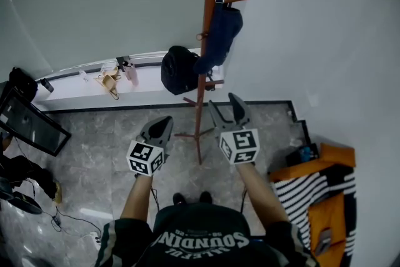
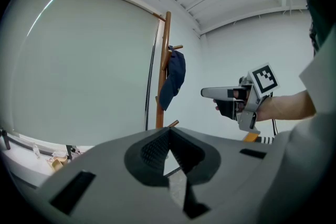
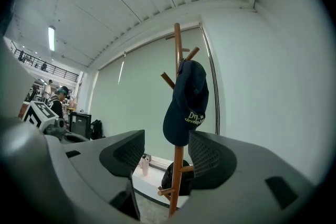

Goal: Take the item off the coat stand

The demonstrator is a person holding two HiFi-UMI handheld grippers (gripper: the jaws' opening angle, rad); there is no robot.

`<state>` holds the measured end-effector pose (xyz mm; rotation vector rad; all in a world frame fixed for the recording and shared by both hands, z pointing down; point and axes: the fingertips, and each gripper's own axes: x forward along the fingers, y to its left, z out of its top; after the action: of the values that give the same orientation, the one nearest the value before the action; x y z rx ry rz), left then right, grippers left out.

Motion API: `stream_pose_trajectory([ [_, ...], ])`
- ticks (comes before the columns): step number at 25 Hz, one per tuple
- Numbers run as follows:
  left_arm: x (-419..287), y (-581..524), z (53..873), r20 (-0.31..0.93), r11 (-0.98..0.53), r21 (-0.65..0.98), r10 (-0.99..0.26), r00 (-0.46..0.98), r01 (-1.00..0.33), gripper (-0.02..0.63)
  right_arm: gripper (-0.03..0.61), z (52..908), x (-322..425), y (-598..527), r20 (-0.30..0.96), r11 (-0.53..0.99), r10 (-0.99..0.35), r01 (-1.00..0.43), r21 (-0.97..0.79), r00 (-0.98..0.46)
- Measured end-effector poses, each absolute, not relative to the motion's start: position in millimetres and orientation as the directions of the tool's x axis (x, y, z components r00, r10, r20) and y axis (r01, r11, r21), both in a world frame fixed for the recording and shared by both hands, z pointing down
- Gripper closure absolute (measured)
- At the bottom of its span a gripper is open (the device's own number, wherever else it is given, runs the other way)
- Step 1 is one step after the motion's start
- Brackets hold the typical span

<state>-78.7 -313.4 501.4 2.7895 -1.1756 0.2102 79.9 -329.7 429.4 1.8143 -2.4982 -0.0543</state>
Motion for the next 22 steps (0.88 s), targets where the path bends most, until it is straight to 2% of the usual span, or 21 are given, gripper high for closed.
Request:
stream_pose_trajectory([
  [14, -120.8, -298.1, 513.2, 0.188, -0.641, 0.064, -0.745, 0.64, -0.765, 0.612, 0.33, 358.8, 70.0, -404.8, -0.037, 0.243, -0.968, -0.965, 0.098, -0.248],
  [19, -141.1, -292.4, 518.8, 0.2, -0.602, 0.07, -0.772, 0.603, -0.795, 0.612, 0.33, 351.6, 79.1, -428.8, -0.052, 0.184, -0.981, -0.983, 0.016, -0.185],
  [22, -154.9, -291.0, 521.5, 0.204, -0.58, 0.074, -0.787, 0.582, -0.811, 0.612, 0.324, 350.7, 78.4, -439.7, -0.05, 0.165, -0.985, -0.986, 0.031, -0.167],
])
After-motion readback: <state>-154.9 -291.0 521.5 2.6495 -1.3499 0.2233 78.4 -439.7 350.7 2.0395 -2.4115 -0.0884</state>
